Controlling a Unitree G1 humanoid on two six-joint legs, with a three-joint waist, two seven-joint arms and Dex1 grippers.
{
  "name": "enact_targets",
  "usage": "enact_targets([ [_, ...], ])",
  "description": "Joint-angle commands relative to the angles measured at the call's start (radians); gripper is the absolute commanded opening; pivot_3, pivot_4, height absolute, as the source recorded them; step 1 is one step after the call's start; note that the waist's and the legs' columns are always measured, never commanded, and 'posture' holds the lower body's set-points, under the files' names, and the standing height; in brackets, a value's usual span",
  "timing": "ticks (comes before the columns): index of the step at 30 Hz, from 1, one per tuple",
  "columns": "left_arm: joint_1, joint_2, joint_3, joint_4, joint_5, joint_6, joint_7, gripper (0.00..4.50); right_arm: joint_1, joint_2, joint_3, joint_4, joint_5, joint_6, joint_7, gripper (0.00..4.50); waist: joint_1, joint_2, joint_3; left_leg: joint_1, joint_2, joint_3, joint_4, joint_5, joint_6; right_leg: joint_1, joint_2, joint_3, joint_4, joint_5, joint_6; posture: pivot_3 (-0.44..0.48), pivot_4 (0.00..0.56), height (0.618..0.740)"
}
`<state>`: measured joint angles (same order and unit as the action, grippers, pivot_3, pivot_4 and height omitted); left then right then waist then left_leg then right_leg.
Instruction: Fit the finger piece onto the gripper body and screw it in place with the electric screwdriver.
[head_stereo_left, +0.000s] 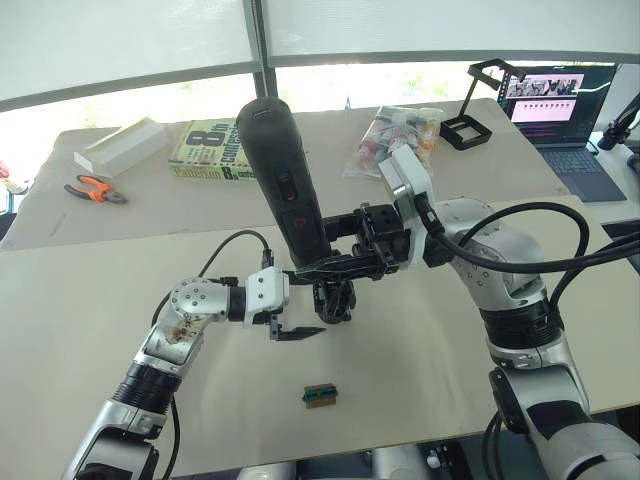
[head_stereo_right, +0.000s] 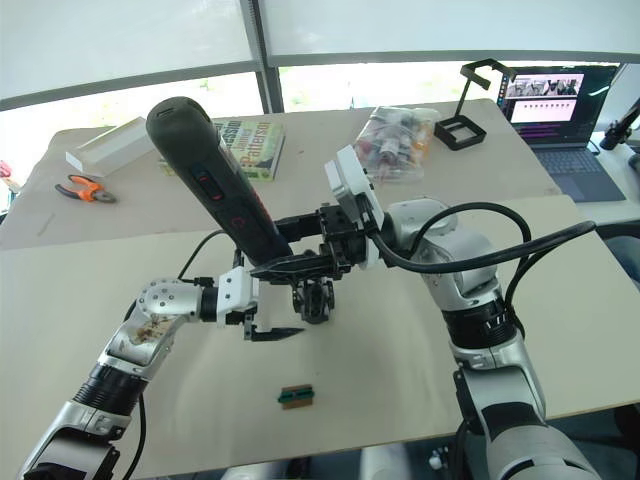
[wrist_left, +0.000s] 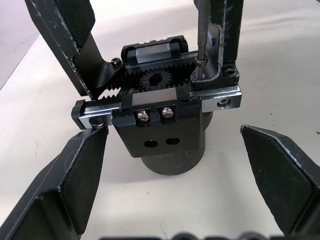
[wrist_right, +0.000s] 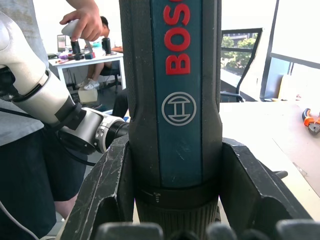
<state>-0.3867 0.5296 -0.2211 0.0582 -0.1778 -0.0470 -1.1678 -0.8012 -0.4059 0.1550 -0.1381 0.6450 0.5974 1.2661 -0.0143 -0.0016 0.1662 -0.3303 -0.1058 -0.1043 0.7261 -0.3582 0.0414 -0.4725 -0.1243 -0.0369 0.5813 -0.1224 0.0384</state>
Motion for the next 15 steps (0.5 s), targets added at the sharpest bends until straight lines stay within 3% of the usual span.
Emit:
enact_targets([
  [1,-0.017,0.002,0.007,-0.014,-0.003,-0.017,0.005,4.50,-0.009,-0.002,-0.011,-0.027,0.010,-0.031,0.014,1.92,0.000,0.000,0.000,0.000,0.000,0.000,0.000,0.000,0.000,0.000,0.000,0.000,0.000,0.000,0.000,0.000,0.150,0.738],
  [15,-0.029,-0.019,-0.005,0.042,0.015,-0.027,0.014,4.50,0.023,0.002,-0.004,-0.023,0.001,-0.024,-0.007,1.92,0.000,0.000,0.000,-0.001,0.000,0.000,0.001,0.000,0.000,0.000,0.000,0.000,0.000,0.001,0.000,0.000,0.150,0.738],
])
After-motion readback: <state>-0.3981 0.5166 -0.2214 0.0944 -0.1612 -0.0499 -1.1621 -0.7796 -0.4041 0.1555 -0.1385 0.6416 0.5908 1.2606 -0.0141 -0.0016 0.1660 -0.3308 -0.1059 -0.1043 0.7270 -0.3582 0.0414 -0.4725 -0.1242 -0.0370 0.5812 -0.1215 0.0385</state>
